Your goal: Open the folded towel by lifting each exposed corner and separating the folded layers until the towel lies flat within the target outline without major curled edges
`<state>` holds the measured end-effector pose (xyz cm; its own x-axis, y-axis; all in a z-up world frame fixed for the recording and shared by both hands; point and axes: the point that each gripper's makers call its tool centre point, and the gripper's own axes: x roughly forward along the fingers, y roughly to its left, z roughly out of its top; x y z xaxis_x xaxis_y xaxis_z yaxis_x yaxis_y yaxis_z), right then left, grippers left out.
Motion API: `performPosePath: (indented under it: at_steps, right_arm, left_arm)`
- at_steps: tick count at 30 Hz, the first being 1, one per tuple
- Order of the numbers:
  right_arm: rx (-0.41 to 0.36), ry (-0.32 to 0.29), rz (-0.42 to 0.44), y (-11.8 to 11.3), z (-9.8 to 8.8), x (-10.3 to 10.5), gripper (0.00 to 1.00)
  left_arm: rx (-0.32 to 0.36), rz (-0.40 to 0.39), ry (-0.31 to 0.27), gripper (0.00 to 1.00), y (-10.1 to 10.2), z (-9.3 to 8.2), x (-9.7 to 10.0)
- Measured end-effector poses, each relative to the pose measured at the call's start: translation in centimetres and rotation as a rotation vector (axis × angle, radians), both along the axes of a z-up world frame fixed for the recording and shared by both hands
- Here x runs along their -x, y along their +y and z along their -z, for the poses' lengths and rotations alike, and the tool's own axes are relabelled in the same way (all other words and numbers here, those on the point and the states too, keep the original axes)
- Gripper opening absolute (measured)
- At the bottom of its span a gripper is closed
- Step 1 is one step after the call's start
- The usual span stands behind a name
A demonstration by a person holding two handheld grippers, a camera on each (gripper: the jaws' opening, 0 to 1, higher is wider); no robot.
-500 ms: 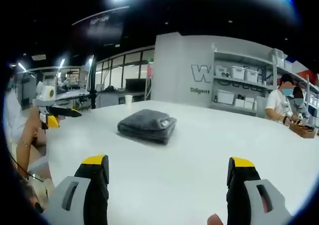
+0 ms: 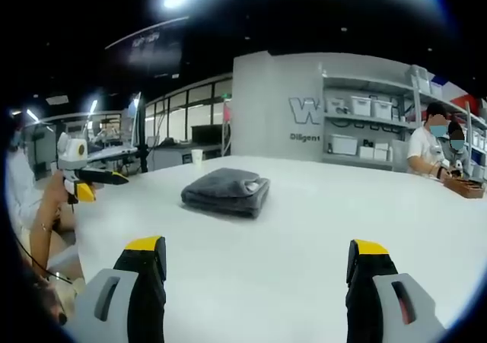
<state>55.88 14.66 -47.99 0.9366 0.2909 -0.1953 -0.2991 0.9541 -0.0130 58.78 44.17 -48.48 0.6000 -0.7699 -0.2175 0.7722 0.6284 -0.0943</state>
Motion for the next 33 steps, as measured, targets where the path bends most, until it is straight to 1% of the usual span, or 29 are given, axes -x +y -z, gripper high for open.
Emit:
performPosePath:
  at_steps: [6, 11, 18, 21, 23, 28, 30, 31, 33]
  right_arm:
    - [0.018, 0.014, -0.004, 0.0, 0.4, 0.2, 0.99]
    - [0.029, 0.013, -0.008, 0.0, 0.6, 0.5, 0.99]
    - [0.038, 0.026, -0.018, 0.2, 1.1, 0.9, 0.99]
    - [0.04, 0.027, -0.023, 0.2, 1.1, 0.9, 0.99]
    - [0.038, 0.028, -0.027, 0.3, 1.0, 0.8, 0.99]
    - [0.039, 0.019, -0.023, 0.0, 0.2, 0.2, 0.99]
    - [0.031, 0.016, -0.026, 0.1, 0.0, -0.1, 0.99]
    - [0.03, 0.018, -0.029, 0.2, 0.0, -0.3, 0.99]
    - [0.038, 0.02, -0.026, 0.2, 0.0, -0.7, 0.99]
  left_arm:
    - [0.005, 0.001, 0.004, 0.98, -0.2, 0.0, 0.1]
    - [0.017, -0.002, 0.004, 0.99, -0.2, -0.1, -0.1]
    - [-0.004, 0.001, 0.017, 0.99, -0.9, 0.4, -0.9]
    - [0.005, 0.007, 0.015, 0.99, -1.4, 0.1, -1.1]
    - [0.007, 0.019, 0.011, 0.99, -2.0, -0.2, -1.5]
    - [-0.041, 0.061, -0.011, 0.99, -3.1, -0.5, -2.5]
    - [-0.039, 0.064, -0.02, 0.99, -3.2, -1.0, -3.0]
    - [-0.03, 0.065, -0.034, 0.99, -3.3, -1.4, -3.3]
    - [-0.02, 0.065, -0.042, 0.99, -3.4, -1.8, -3.7]
